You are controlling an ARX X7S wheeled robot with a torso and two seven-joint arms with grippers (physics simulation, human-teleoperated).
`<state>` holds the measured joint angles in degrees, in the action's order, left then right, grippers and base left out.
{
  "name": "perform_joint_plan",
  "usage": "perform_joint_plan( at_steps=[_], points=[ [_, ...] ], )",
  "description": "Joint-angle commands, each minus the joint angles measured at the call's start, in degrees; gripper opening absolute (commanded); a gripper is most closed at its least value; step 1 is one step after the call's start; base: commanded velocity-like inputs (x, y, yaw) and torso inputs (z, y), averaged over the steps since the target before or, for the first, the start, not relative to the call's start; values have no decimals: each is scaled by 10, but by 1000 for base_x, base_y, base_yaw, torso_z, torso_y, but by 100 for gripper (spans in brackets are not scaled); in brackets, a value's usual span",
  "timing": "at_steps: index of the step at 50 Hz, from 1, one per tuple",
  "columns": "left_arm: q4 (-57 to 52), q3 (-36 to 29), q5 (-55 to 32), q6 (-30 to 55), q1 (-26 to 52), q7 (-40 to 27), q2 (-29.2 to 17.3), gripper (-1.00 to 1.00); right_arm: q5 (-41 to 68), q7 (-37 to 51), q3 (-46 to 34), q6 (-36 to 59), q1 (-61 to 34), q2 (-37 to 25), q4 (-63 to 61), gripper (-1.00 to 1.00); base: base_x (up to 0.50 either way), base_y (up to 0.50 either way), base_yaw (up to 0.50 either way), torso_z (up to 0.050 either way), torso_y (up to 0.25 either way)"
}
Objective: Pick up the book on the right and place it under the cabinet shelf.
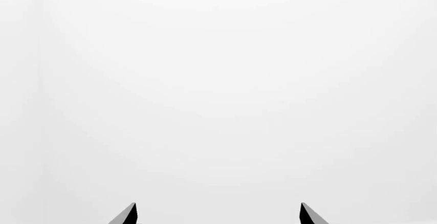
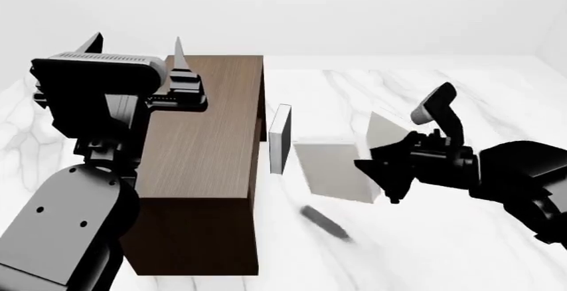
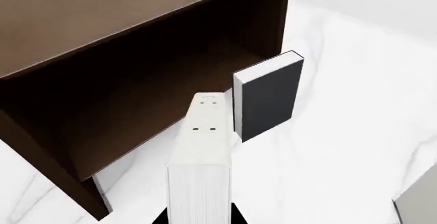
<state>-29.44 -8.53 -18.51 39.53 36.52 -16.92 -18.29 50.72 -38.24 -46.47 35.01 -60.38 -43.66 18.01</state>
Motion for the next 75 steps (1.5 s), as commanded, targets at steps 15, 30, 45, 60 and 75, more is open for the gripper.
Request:
perform_joint_plan(
  at_steps=[15,30,45,60,75],
  points=[
    [6,-2,-2,-10,-4,-4,-2,100,255,202,200,-43,152,20,-55,-100,0,0,0,0,1],
    [9,-10,1,-12,-3,-9,-1,100,280,270,205,-38,203,31,-44,-100,0,0,0,0,1],
    [18,-15,6,-23,-6,-12,-3,100,393,302,214,38,215,45,-71,-100,0,0,0,0,1],
    [20,-17,12,-34,-13,-17,-7,100,440,305,231,35,249,52,-108,-100,0,0,0,0,1],
    [22,-21,12,-33,-10,-19,-9,100,441,309,233,17,299,48,-101,-100,0,0,0,0,1]
  ],
)
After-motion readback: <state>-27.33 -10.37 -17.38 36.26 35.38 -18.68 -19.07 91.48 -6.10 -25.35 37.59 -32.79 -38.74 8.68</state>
